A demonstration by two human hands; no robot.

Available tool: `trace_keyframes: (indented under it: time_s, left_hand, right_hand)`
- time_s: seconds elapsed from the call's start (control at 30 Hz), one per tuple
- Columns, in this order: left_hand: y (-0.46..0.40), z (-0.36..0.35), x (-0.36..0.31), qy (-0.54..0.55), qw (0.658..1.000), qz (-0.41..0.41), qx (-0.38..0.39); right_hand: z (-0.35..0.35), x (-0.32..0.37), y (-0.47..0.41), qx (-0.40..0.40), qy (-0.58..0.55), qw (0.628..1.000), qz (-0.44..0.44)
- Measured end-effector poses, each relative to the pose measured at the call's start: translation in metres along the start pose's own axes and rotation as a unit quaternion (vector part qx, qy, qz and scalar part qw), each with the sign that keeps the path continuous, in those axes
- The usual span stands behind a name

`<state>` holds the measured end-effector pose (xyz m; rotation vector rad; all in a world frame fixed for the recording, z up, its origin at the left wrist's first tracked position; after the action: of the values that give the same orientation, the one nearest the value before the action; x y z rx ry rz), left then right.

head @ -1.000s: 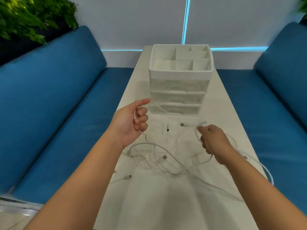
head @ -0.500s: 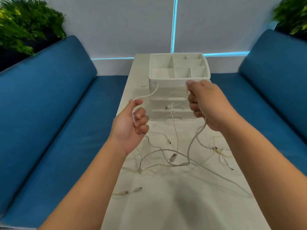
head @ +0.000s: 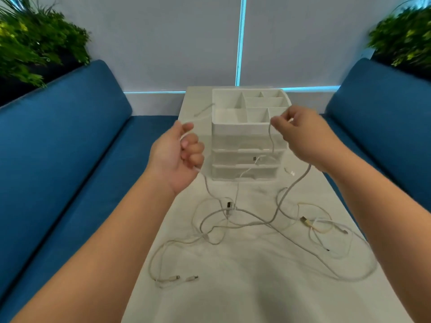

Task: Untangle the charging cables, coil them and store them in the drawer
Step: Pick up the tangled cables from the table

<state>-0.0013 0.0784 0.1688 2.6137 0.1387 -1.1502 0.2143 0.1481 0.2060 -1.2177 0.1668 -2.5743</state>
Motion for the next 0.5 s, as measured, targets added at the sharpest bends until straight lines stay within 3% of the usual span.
trace_keyframes:
  time_s: [0.17, 0.4, 0.5]
  left_hand:
    - [-0.001, -0.047, -0.032, 0.085, 0.994, -0.043, 0.051]
    - [-0.01, -0.018, -0.024, 0.05, 0.997, -0.042, -0.036]
    - [-0.011, 0.002, -0.035, 0.068, 0.996, -0.036, -0.036]
  right_hand:
    - [-0.014, -0.026, 0.005, 0.013, 0.098, 0.995, -0.031]
    - [0.019, -0.041, 0.01, -0.071, 0.094, 0.991, -0.059]
    - [0.036, -0.041, 0.008, -0.107, 0.074, 0.99, -0.054]
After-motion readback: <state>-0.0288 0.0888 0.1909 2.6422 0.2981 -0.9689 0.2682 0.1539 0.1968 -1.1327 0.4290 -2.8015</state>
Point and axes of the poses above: each hand's wrist, its own y-axis away from the middle knuckle, its own z-axis out of the back of the hand, x = y × z, the point moved 1 cm from there along -y, towards the middle knuckle, and after that the axes turned 4 degrees about -y, right-handed, at the moved point
